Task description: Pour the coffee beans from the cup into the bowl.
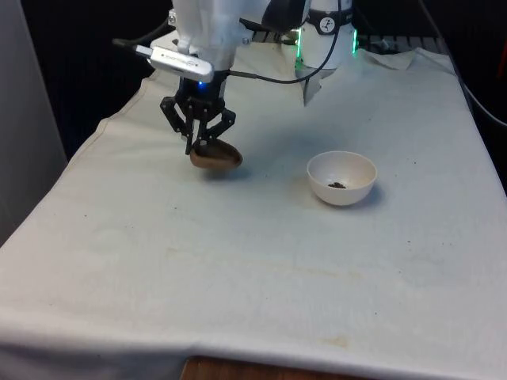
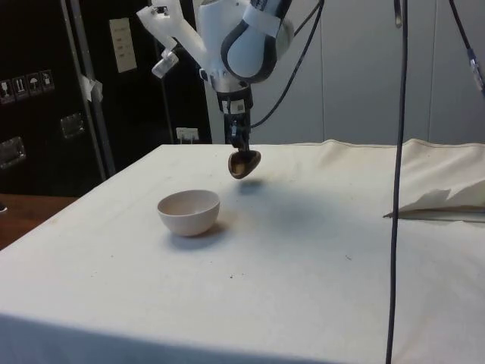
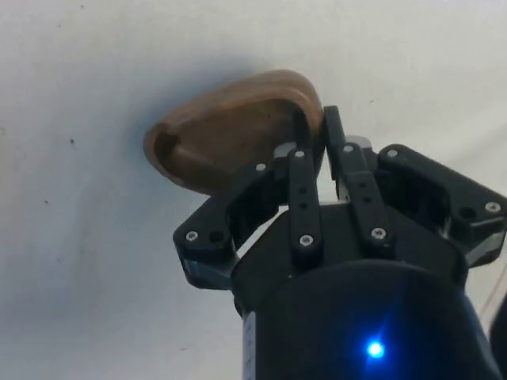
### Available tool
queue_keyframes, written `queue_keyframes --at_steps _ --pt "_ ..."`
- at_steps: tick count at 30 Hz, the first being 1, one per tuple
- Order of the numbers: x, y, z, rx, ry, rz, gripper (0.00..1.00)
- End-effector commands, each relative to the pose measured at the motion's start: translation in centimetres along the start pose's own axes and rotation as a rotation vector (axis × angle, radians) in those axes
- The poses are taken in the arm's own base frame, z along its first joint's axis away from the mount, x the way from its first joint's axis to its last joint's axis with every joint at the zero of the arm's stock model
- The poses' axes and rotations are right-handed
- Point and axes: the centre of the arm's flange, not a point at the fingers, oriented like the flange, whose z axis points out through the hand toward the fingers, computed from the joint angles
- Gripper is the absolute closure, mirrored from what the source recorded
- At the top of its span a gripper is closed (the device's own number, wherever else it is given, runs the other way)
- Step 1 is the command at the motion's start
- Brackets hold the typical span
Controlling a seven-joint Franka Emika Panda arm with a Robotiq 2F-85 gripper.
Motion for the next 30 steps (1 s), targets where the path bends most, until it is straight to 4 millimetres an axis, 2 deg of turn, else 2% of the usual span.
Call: queue_keyframes --at_steps 1,7,9,10,13,14,18,19,23,24,26,30 --pt "0.0 0.0 0.1 0.017 0.009 -0.004 1.0" --pt "-0.2 0.5 0.2 0.052 0.014 -0.005 0.98" --pt "-0.3 0.6 0.2 0.061 0.016 -0.005 0.89" --pt "-0.3 0.7 0.2 0.067 0.018 -0.006 0.79" --pt "-0.3 0.8 0.2 0.064 0.014 -0.006 0.63" --pt "-0.4 0.8 0.3 0.074 0.018 -0.006 0.63" --pt "-0.4 0.8 0.3 0.078 0.02 -0.008 0.42" --pt "-0.4 0.8 0.3 0.079 0.019 -0.008 0.32" --pt "-0.4 0.8 0.3 0.07 0.015 -0.007 0.08" --pt "-0.4 0.8 0.2 0.079 0.02 -0.008 0.08" --pt "-0.4 0.9 -0.4 0.082 0.022 -0.006 0.01" --pt "-0.3 1.2 -1.7 0.083 0.028 -0.003 0.0"
